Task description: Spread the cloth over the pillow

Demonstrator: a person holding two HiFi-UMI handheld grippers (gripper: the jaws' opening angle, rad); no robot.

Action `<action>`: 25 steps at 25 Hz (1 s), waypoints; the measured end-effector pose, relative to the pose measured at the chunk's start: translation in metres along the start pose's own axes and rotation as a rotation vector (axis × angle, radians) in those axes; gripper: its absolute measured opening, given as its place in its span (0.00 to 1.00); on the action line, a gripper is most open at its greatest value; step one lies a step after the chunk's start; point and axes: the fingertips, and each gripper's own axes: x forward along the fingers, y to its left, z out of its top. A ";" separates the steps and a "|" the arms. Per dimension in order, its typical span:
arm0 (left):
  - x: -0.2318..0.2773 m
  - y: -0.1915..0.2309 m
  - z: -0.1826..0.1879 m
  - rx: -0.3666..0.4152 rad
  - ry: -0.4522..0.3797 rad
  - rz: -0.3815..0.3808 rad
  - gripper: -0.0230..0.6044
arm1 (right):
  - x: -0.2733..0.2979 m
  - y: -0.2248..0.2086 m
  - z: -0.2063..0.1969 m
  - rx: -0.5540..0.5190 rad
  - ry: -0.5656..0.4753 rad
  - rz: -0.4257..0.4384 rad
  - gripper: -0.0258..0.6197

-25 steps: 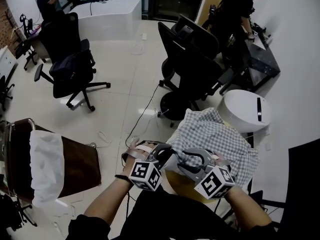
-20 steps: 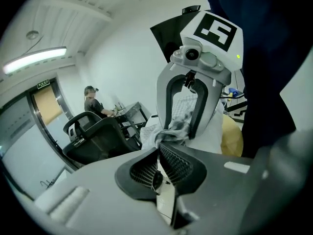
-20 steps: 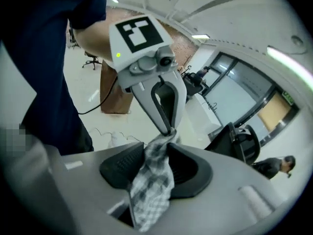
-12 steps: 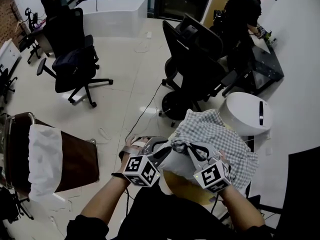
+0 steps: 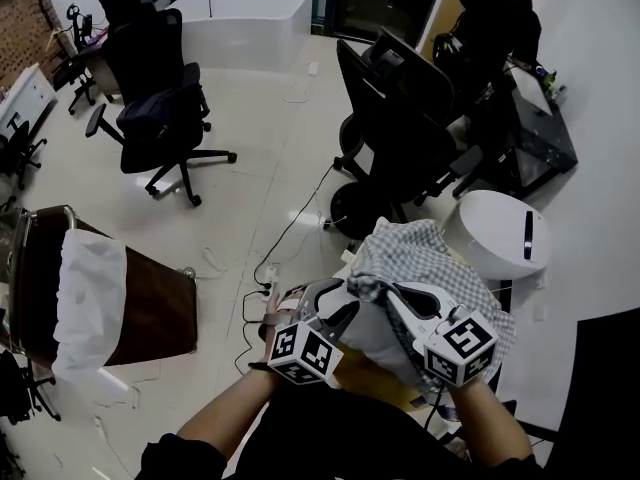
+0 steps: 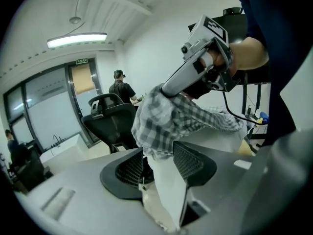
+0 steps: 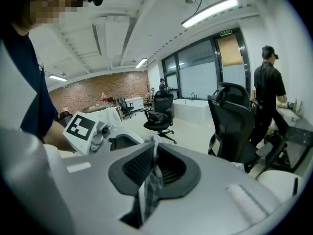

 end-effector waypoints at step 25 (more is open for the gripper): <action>-0.092 0.019 -0.070 0.327 0.430 -0.289 0.04 | 0.027 0.080 -0.052 -0.427 0.173 0.233 0.08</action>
